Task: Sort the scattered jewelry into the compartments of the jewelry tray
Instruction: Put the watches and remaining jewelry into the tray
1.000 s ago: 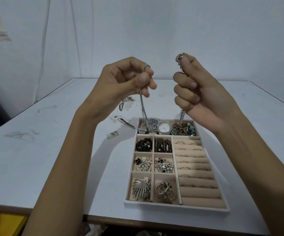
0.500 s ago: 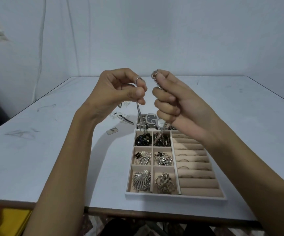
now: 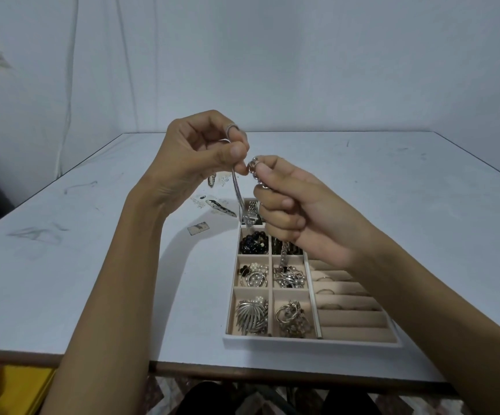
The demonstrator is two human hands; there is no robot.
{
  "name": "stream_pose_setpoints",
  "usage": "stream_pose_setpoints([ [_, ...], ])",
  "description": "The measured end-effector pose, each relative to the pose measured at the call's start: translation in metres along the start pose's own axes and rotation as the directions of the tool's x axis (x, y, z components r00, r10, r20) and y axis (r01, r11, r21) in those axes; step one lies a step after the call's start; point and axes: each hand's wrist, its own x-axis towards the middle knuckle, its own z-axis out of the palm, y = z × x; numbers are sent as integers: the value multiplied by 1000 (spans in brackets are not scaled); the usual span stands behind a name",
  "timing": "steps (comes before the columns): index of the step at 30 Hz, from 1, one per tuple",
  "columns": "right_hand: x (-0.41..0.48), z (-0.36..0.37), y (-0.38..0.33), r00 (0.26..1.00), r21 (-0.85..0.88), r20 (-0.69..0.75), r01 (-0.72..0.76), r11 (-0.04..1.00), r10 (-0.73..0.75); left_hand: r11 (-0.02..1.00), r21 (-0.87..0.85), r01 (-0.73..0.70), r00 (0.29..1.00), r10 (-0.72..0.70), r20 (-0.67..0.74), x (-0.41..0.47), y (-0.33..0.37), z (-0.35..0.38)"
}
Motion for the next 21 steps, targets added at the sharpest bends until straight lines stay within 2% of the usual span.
stream_pose_setpoints([
  [9,-15,0,9,997,-47,13,-78,996,79,1000,24,12,1000,-11,-29,0,0,2],
  [21,-40,-12,5,996,-379,-32,-84,922,78,1000,22,10,1000,-9,-4,1,-2,1],
])
